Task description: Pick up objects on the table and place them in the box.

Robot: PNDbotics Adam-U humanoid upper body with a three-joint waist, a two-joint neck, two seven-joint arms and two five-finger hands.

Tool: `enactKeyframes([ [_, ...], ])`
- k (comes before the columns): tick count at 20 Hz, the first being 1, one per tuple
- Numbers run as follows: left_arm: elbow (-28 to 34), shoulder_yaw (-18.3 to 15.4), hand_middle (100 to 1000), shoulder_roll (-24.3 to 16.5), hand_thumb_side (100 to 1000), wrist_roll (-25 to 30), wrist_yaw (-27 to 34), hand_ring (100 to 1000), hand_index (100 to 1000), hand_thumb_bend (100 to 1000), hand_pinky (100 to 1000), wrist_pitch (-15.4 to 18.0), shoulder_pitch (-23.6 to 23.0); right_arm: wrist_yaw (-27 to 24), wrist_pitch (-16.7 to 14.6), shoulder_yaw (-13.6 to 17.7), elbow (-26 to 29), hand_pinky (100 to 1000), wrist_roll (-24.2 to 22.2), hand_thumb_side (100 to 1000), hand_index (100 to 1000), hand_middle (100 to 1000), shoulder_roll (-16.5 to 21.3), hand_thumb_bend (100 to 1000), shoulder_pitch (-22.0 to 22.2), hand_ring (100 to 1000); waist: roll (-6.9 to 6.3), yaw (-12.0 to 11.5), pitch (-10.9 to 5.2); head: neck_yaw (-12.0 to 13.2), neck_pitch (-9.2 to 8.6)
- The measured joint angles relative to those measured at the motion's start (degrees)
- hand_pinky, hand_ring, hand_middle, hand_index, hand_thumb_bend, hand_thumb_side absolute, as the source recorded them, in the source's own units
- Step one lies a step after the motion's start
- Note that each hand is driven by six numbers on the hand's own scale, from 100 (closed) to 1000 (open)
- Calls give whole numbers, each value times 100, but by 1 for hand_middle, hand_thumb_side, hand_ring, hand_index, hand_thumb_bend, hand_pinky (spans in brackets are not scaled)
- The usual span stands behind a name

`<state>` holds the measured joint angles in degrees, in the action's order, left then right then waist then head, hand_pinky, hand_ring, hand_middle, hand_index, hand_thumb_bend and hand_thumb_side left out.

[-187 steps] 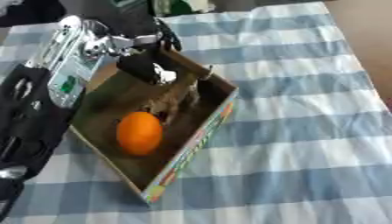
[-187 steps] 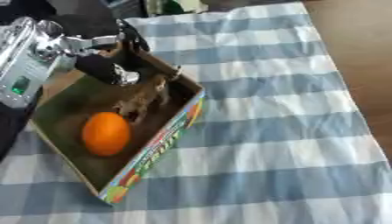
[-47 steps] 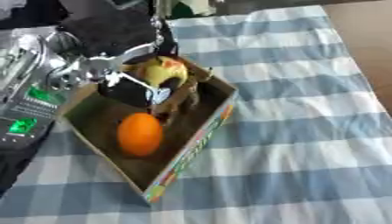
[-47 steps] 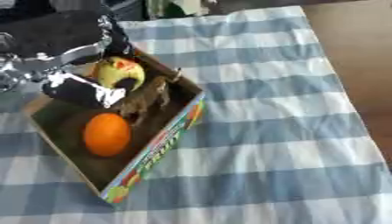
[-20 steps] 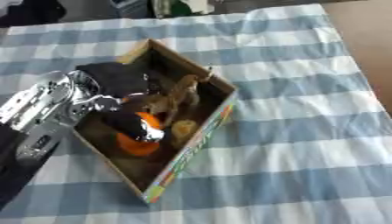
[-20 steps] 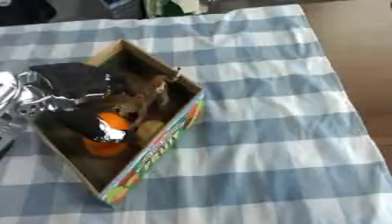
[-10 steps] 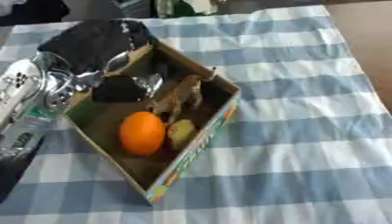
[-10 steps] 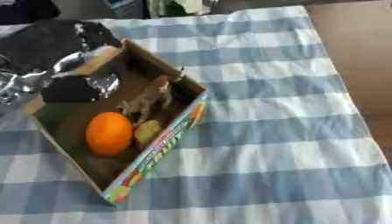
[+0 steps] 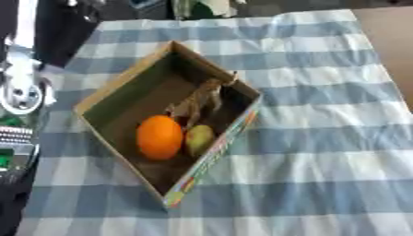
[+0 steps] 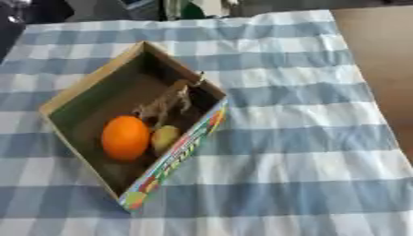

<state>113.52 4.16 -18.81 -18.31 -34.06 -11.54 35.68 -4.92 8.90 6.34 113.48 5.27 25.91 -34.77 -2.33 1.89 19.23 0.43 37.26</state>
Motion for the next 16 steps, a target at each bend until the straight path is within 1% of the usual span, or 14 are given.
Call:
enactKeyframes([
  [1,3,-67,635,39,866,-254,204,659,797,100,500,96,-130,0,-16,0,0,803,16,591,838,663,-1,174,0,943,8,-8,-18,3,3],
  [4,8,-245,629,146,856,-871,758,654,796,100,501,405,-519,1,-86,1,0,799,82,589,838,664,-6,140,3,940,33,-27,-51,6,12],
  [6,8,-348,629,224,869,-1164,1027,653,796,100,502,601,-746,1,-144,1,0,794,135,589,837,664,-15,108,5,936,42,-41,-53,7,33],
  [8,8,-447,628,289,872,-1405,1191,651,791,100,498,804,-919,1,-221,1,0,787,193,593,836,662,-24,100,7,929,57,-47,-53,5,49],
  [11,8,-558,634,324,883,-1608,1307,655,802,100,498,1087,-1119,0,-369,8,0,768,317,608,829,652,-47,100,49,909,73,-52,-54,-3,49],
  [13,8,-621,633,335,899,-1645,1324,653,807,100,496,1273,-1202,3,-504,36,0,766,452,619,826,650,-48,100,61,905,70,-53,-54,-15,49],
  [16,8,-697,631,397,896,-1654,1401,652,810,100,495,1581,-1278,37,-716,38,0,755,664,611,816,643,-49,100,118,893,72,-51,-52,-57,49],
])
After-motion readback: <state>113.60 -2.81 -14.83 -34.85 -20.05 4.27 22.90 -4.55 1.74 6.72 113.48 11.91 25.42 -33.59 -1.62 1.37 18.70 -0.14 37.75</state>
